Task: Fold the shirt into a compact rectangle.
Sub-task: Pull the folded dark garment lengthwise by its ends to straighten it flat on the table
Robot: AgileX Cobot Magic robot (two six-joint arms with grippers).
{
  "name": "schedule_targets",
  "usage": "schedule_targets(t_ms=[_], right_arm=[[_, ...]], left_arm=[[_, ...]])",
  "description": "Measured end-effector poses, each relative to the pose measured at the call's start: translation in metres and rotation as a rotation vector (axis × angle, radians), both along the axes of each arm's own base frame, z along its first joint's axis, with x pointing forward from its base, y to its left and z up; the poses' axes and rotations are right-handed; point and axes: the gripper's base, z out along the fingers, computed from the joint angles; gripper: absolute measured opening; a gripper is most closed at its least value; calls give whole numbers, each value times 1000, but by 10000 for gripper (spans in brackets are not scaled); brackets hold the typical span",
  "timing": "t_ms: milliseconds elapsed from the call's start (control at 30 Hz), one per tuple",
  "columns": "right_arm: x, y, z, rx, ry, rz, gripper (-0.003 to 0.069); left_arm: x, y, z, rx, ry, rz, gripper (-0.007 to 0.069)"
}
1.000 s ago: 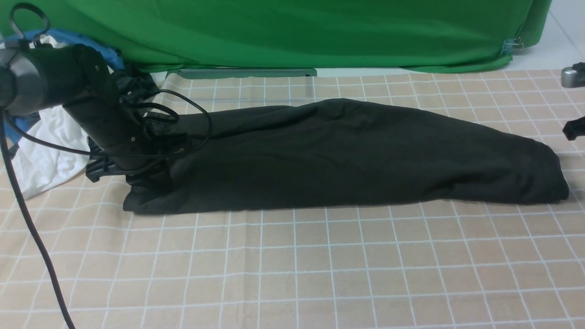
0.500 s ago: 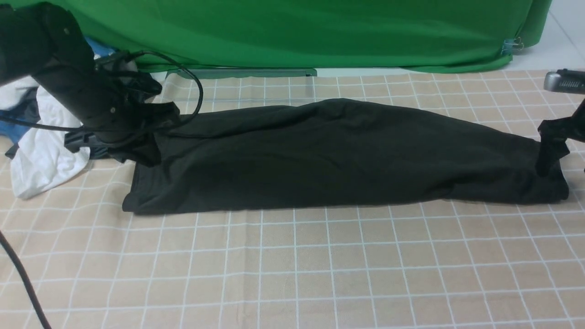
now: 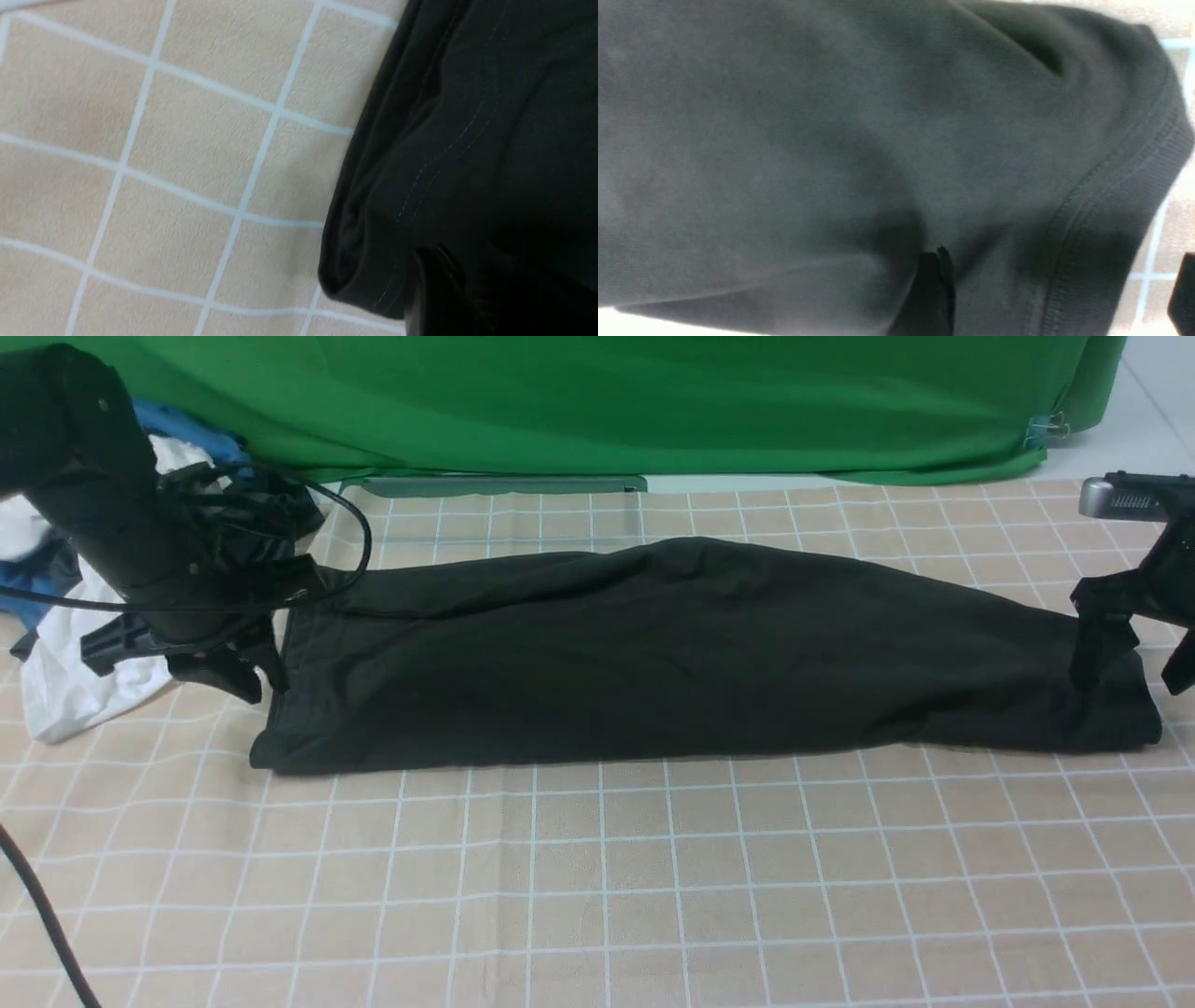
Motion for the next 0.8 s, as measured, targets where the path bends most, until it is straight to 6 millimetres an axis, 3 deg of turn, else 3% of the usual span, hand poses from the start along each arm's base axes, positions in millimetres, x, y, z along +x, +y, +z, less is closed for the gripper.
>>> schedule_targets(t_ms=[167, 300, 367, 500, 633, 767, 800], right_arm=[[1, 6, 0, 1, -1, 24, 635], [1, 7, 0, 1, -1, 29, 620], [1, 7, 0, 1, -2, 31, 615], [1, 7, 0, 1, -2, 31, 606], [1, 7, 0, 1, -2, 31, 596], [1, 7, 0, 1, -2, 31, 593], [1, 7, 0, 1, -2, 31, 594]], left_arm=[[8, -2, -32, 8, 67, -21, 472], [11, -6, -45, -21, 86, -35, 616], [12, -7, -48, -22, 88, -42, 636], [13, -9, -54, -18, 103, -50, 625], [13, -9, -55, -15, 107, -55, 542], [13, -9, -56, -9, 115, -80, 386], [12, -9, -57, -12, 118, -95, 247]])
